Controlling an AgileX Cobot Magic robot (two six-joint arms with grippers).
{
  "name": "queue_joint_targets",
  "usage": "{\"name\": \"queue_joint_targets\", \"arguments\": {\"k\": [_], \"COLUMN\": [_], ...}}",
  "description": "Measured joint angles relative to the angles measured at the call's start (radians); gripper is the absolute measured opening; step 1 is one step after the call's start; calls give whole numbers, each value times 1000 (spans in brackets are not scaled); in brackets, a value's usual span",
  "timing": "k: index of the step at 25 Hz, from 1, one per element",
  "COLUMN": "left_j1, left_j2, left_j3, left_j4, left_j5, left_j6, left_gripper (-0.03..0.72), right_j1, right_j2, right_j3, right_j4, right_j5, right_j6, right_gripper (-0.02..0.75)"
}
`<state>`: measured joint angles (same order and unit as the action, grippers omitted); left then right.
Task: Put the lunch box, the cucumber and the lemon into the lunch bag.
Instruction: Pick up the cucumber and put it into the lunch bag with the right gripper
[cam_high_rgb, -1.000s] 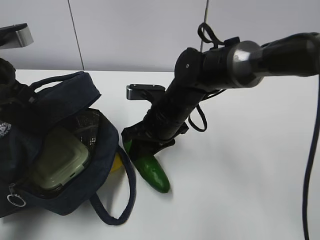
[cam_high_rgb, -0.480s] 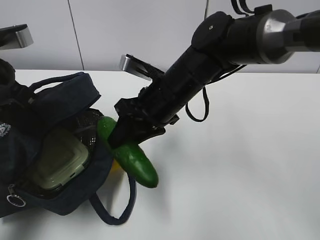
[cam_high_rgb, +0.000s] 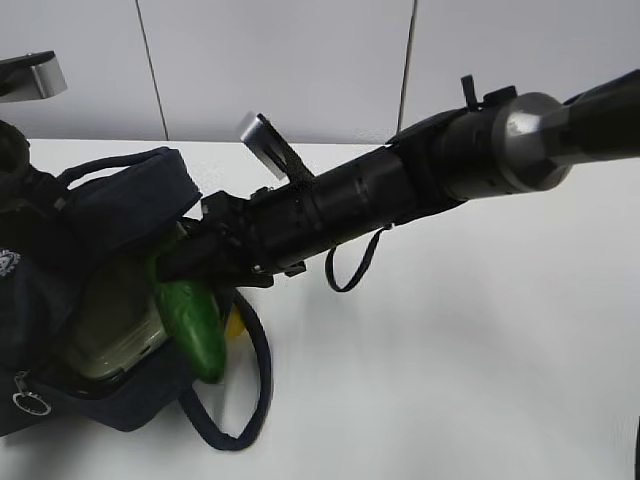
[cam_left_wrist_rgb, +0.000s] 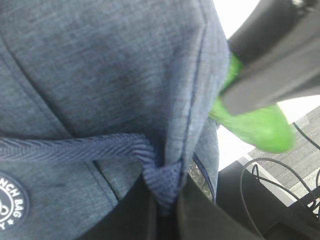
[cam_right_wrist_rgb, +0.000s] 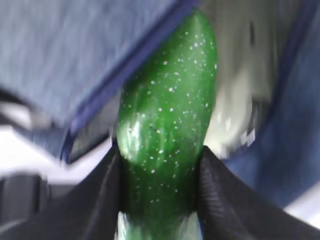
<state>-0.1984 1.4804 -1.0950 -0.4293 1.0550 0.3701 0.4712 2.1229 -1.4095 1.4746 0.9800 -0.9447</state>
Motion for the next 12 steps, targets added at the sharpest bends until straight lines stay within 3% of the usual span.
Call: {"name": "queue_joint_targets", "arguments": {"k": [6,12], "left_j1": [0,0], "left_j2": [0,0], "left_j3": [0,0], "left_j4": [-4,-8], "left_j5": [1,2], "left_j6": [0,0], "left_gripper": [-8,-8], "right_j1": [59,85], "right_j2": [37,80], "right_j3": [7,7], "right_j4": [260,315], "right_j5": [-136,-202], "right_j6": [-169,-204], "right_gripper": [320,330]}}
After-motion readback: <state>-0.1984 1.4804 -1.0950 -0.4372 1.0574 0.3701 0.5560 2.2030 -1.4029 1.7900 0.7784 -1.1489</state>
